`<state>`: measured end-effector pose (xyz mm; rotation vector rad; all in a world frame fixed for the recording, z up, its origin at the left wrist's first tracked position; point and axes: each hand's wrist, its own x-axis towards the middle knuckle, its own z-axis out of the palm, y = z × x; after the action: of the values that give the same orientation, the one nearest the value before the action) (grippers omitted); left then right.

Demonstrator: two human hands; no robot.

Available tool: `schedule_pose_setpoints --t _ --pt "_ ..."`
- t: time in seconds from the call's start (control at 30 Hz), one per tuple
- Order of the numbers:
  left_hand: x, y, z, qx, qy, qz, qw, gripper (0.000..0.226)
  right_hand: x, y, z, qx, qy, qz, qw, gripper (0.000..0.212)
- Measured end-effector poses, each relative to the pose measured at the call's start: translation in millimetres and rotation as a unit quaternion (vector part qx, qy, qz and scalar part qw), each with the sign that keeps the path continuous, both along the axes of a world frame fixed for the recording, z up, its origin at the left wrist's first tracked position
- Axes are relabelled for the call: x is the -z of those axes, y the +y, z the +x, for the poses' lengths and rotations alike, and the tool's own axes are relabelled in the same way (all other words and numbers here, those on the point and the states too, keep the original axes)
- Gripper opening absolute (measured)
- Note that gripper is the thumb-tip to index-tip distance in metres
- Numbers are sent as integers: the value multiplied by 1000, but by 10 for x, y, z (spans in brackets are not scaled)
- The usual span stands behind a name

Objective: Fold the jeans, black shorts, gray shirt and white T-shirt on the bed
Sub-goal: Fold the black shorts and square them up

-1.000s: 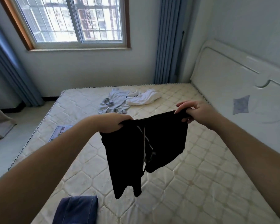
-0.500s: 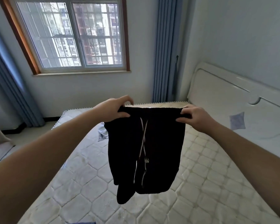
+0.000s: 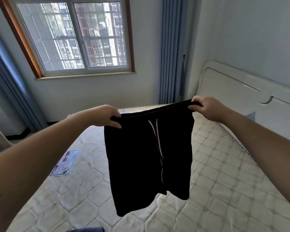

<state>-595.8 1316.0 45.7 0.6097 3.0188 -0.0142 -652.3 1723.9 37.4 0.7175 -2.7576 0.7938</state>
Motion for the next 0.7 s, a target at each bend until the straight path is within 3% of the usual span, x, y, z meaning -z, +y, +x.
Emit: schedule_pose_setpoints --t 0.2,0.33,0.43,0.53,0.6,0.67,0.7 --pt "52 -209 -4 -45 48 124 990 24 115 139 -100 8 -5 -18 1000 11" --pt "141 -166 -12 -70 59 178 980 45 182 189 -141 10 -15 -37 999 14" --pt "175 -121 23 -75 39 278 957 50 238 194 -172 -1 -78 -123 989 13" --pt "193 -68 35 -106 -23 412 905 38 305 211 -193 -12 -129 -207 970 10" --pt "232 -9 22 -134 -85 520 839 27 340 190 -182 -12 -143 -249 958 7" --pt "276 54 -7 -162 -125 594 778 30 392 133 -172 -3 -155 -296 942 8" --pt "293 88 -21 -177 -125 602 768 34 428 102 -173 3 -161 -326 932 4"
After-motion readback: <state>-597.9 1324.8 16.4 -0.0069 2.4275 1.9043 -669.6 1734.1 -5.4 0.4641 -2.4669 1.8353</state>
